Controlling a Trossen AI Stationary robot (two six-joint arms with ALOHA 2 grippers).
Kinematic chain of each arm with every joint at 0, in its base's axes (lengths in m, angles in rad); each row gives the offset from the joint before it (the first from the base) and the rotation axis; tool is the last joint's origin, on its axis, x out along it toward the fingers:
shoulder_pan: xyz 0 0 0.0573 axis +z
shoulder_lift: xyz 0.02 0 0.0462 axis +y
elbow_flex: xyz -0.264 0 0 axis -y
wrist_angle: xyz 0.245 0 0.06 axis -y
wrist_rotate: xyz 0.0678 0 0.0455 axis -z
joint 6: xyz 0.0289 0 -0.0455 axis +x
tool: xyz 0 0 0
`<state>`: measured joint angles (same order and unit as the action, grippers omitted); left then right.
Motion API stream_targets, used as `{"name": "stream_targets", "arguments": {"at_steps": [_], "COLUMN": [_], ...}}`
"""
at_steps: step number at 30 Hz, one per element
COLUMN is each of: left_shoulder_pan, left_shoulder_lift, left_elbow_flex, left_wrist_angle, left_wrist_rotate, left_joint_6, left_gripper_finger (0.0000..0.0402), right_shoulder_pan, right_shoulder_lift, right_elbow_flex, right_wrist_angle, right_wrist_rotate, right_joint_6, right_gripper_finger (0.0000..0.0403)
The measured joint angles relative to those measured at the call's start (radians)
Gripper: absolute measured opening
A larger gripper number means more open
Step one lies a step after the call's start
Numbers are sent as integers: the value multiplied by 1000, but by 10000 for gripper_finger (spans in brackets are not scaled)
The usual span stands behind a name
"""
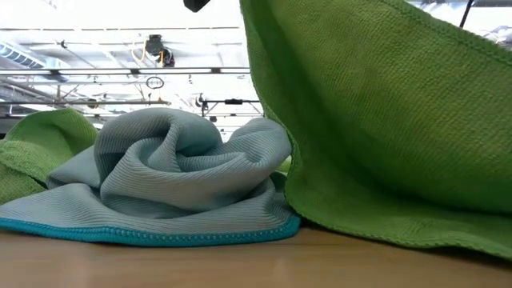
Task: Fold microfiber towels
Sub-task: Fold the bottom right green microfiber cloth
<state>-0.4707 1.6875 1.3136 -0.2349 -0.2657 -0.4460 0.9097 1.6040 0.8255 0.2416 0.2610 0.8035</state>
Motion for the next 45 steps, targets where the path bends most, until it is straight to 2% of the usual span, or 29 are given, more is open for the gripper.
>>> {"name": "stream_targets", "arguments": {"at_steps": [10, 20, 25, 34, 39, 45], "left_shoulder_pan": [6, 16, 25, 46, 48, 49], "left_shoulder_lift": [0, 0, 0, 0, 0, 1], "left_elbow_flex": [-3, -3, -3, -4, -4, -4], "left_wrist_angle": [-1, -10, -19, -32, -33, -58], "left_wrist_rotate": [4, 3, 3, 4, 4, 5], "left_joint_6": [-1, 0, -1, 3, 4, 6], "left_gripper_finger": [4, 3, 7, 8, 7, 4], "right_shoulder_pan": [-7, -5, -19, -21, -21, -21], "right_shoulder_lift": [212, 257, 256, 256, 226, 140], "right_elbow_flex": [106, 109, 109, 109, 109, 109], "right_wrist_angle": [-38, -97, -116, -120, -109, -112], "right_wrist_rotate": [53, 87, 105, 99, 50, 46], "right_joint_6": [-32, -16, -30, 0, 50, 72], "right_gripper_finger": [171, 164, 128, 8, 2, 1]}}
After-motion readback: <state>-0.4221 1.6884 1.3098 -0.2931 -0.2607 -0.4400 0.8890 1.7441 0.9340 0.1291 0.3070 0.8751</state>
